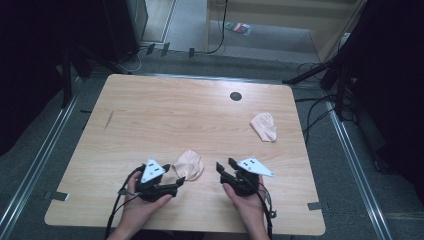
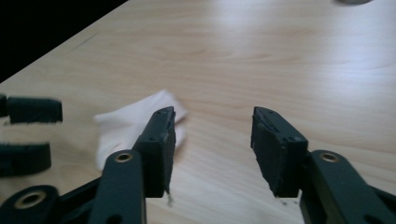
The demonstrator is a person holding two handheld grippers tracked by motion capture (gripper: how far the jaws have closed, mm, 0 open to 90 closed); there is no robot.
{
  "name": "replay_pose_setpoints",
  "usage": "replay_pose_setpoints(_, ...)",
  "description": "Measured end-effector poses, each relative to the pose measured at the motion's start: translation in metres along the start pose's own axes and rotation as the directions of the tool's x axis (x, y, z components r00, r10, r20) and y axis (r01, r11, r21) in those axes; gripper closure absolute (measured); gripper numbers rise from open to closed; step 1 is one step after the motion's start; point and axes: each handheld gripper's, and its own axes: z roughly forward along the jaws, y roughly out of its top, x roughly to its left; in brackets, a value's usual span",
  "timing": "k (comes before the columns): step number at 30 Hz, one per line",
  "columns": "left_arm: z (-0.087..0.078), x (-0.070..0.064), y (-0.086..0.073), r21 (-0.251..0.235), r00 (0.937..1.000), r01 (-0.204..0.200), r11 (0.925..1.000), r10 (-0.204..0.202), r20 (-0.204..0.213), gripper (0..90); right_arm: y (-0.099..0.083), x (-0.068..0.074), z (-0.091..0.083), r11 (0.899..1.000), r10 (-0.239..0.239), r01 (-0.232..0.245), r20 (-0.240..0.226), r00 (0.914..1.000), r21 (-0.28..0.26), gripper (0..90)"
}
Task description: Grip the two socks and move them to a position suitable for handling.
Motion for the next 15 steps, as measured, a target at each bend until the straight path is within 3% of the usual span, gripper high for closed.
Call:
replay_pose_setpoints(4,-0.013,0.031,-0.012,-0.022,0.9965,0.062,0.9978,-0.064,-0.055,32.8,-0.006,0.024,0.023,0.997,-0.003,0.009,-0.080,0.9968,0.075,56.8)
replay_pose_setpoints(6,-0.014,0.036,-0.012,-0.022,0.9946,0.072,0.9972,-0.074,-0.074,33.8,-0.007,0.029,0.029,0.996,0.001,0.007,-0.092,0.9958,0.090,57.1)
replay_pose_setpoints(7,-0.018,0.049,-0.013,-0.042,0.9861,0.133,0.9902,-0.137,-0.094,34.3,-0.007,0.035,0.040,0.993,0.038,-0.025,-0.109,0.9933,0.115,57.0)
replay_pose_setpoints(10,-0.018,0.055,-0.013,-0.047,0.9797,0.159,0.9861,-0.164,-0.116,35.1,-0.006,0.039,0.050,0.986,0.095,-0.072,-0.145,0.9849,0.153,56.5)
replay_pose_setpoints(12,-0.018,0.057,-0.014,-0.041,0.9782,0.160,0.9863,-0.164,-0.128,35.3,-0.005,0.044,0.057,0.982,0.094,-0.069,-0.136,0.9863,0.176,55.1)
replay_pose_setpoints(13,-0.018,0.058,-0.014,-0.039,0.9774,0.162,0.9859,-0.166,-0.131,35.4,-0.004,0.048,0.061,0.981,0.074,-0.057,-0.090,0.9931,0.185,55.1)
replay_pose_setpoints(15,-0.017,0.058,-0.014,-0.037,0.9769,0.166,0.9854,-0.169,-0.130,35.6,-0.005,0.050,0.066,0.977,0.077,-0.067,-0.039,0.9963,0.203,54.3)
